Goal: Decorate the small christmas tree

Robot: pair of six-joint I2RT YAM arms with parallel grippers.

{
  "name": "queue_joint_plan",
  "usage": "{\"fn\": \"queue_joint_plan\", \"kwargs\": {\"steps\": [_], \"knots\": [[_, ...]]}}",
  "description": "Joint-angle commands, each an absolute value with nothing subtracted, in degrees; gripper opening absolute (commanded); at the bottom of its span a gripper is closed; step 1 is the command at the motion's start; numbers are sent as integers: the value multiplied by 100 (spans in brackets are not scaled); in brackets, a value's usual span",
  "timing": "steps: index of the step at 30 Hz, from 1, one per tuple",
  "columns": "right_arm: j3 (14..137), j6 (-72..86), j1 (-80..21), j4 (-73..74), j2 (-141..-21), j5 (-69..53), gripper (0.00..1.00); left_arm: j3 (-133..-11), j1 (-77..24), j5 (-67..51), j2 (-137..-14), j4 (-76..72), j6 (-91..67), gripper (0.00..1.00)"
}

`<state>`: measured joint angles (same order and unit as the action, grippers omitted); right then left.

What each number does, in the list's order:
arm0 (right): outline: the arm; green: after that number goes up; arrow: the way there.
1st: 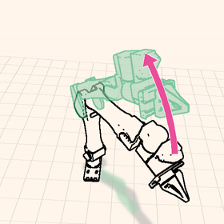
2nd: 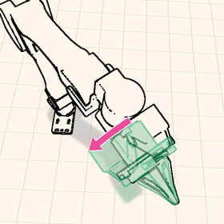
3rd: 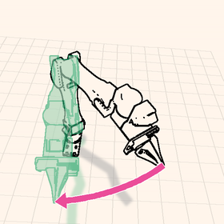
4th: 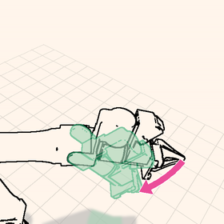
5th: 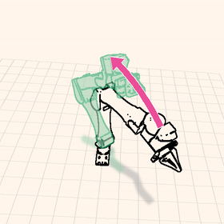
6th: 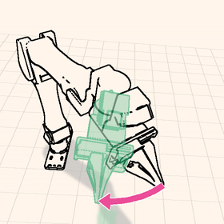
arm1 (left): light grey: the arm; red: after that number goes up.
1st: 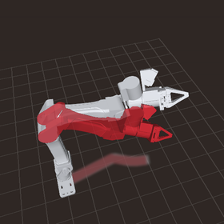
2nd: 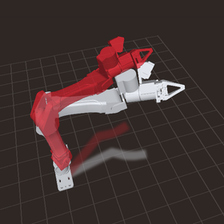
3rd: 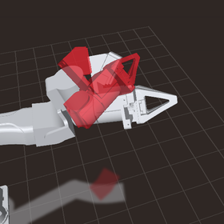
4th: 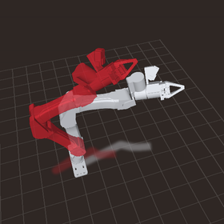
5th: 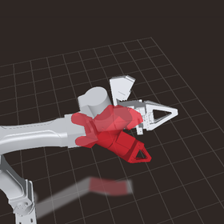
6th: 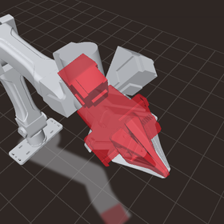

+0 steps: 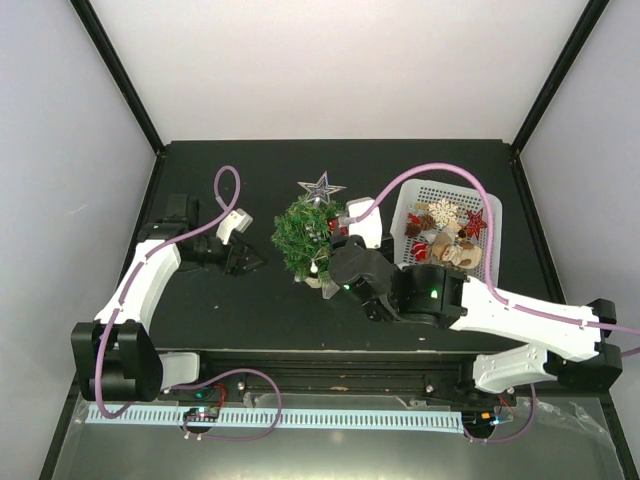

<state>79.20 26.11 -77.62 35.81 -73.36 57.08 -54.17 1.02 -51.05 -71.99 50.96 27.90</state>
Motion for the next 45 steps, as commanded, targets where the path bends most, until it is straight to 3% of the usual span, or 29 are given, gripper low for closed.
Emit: {"fn": "queue_joint_plan", "kwargs": {"steps": [1,6,11,22,29,35,45], "knots": [[8100,4052,-7258,4995,-7251,6112,44,-5440,203,-5297,-7146,5080,2904,69],[7464,4448,-5865,5284,-6614,4893,44,-5444,214,-5339,-7150,5106,2940,69],[6553,4197,-3778,4936,-5928,3049,52,-5450,225,-5369,-7159,5127,2962,69],[5367,3734,-1396,4148,-6642,616,49,-5511,248,-5454,-7292,5226,3055,69],[5278,3473,-1079,3886,-7282,35,46,-5521,306,-5449,-7304,5234,3058,69],[4859,3235,-1101,3904,-7480,-635,57,-5550,307,-5454,-7543,5256,3058,69],[5140,3264,-1193,3811,-7907,-353,59,-5616,300,-5489,-7696,5353,3124,68]]}}
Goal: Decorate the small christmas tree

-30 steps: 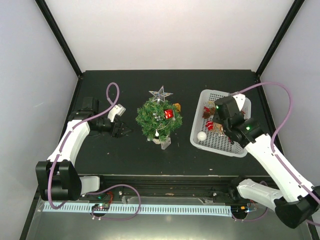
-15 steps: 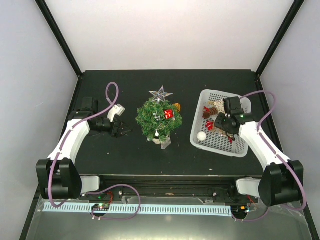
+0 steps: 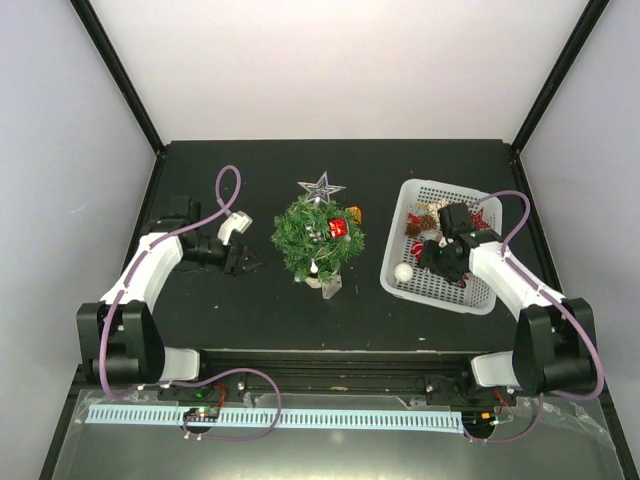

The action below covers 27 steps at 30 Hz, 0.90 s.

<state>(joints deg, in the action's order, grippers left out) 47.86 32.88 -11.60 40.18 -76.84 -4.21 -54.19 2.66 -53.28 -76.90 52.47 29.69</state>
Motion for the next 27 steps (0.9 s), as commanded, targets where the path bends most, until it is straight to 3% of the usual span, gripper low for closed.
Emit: {"fn": "queue_joint_plan", "kwargs": {"steps": [1,17,22,27], "knots": [[5225,3291,-1191,3748,-8015,-296,58,-5609,309,-5490,-7685,5345,3121,68],[5845,3322,-1198,3297,-9802,-209,45,-5594,473,-5558,-7564,5390,3199,68],[5861,3344,-1195,3269,-9748,-123,26,-5581,507,-5572,-7519,5388,3208,68],[5775,3354,-1190,3252,-9346,-69,18,-5565,547,-5564,-7428,5384,3212,68]]}}
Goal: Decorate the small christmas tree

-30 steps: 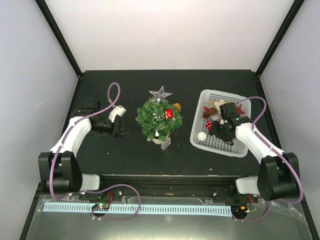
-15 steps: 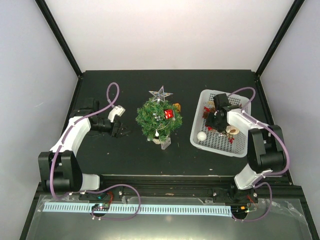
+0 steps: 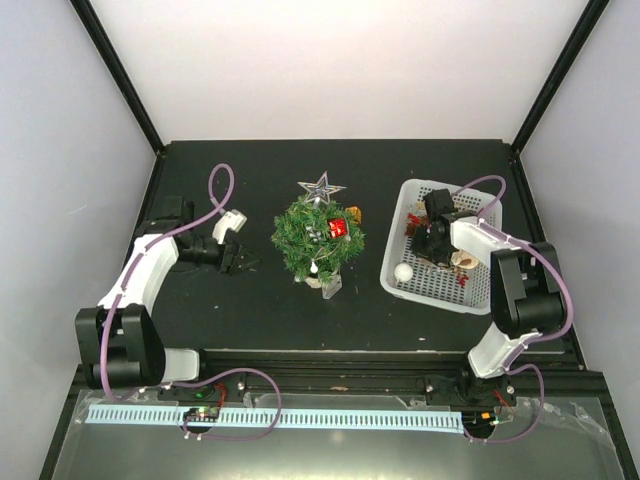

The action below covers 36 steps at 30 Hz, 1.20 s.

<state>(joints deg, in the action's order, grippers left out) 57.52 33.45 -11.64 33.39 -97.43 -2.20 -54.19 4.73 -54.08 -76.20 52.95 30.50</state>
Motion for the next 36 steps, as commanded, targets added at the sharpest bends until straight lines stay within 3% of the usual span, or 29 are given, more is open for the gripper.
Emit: {"fn": "queue_joint_plan", "kwargs": {"steps": [1,10,20,27,31,36], "knots": [[5741,3345,-1190,3255,-9211,-42,17,-5546,547,-5564,-7383,5383,3243,68],[5533,3008,-1479,3955,-7424,-22,14,-6129,506,-5559,-6435,5969,3715,71],[5606,3599,-4240,5173,-5166,619,13,-8084,-508,-5470,-6450,7894,4410,73],[5032,3942,-5619,4607,-3637,-432,14,-8210,-2018,-5407,-6669,8071,3806,73],[4881,4119,-6657,4107,-3606,-224,14,-7998,-2552,-5766,-6791,7894,3396,73],[5303,3976,-7978,3739,-4667,592,14,-8002,-2868,-6041,-6962,7828,3234,69]]}}
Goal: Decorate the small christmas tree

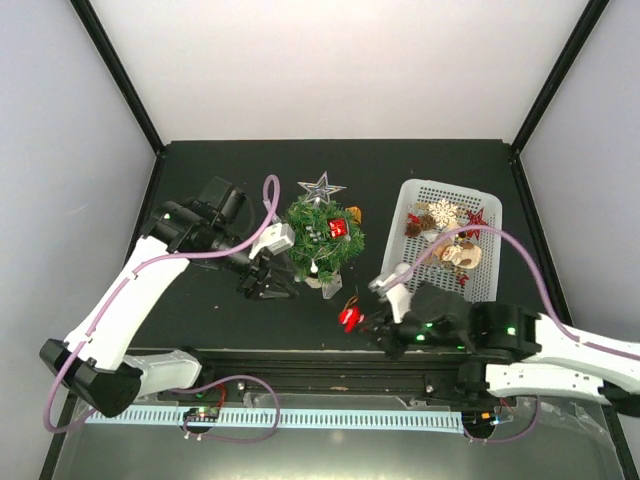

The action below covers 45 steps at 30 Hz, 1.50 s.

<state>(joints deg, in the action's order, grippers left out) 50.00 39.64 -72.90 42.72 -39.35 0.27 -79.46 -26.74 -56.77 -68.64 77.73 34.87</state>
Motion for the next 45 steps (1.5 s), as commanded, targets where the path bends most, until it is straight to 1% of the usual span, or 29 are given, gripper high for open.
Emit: {"fn": "queue_joint_plan", "kwargs": {"steps": [1,3,6,16,21,27,32,38,45], "knots": [[5397,3963,-8054,3702,-4890,665,14,-8012,-2928,-6038,-6991,7839,3242,67],[5492,3910,-8124,3515,-5230,734,14,-7988,-3004,-6095,-7021,7840,3243,66],[5520,3928,-8156,3186,-5427,895,14,-7851,-3116,-6165,-7016,7850,3288,64],[5593,4080,-8160,2804,-5386,1544,13,-7180,-3402,-5927,-6778,7366,3060,62],[5650,4121,-8192,2540,-5650,1727,12,-7187,-3417,-5598,-6816,7169,2893,62],[5653,4071,-8226,2385,-5803,1675,12,-7197,-3419,-5544,-6827,7067,2808,61],[5619,4086,-8232,2335,-5839,1662,12,-7250,-3416,-5561,-6877,7083,2812,54],[5575,4085,-8232,2303,-5867,1663,12,-7298,-3419,-5605,-6918,7126,2849,42],[5511,4084,-8235,2247,-6110,1666,11,-7321,-3418,-5651,-6917,7161,2898,40]]}}
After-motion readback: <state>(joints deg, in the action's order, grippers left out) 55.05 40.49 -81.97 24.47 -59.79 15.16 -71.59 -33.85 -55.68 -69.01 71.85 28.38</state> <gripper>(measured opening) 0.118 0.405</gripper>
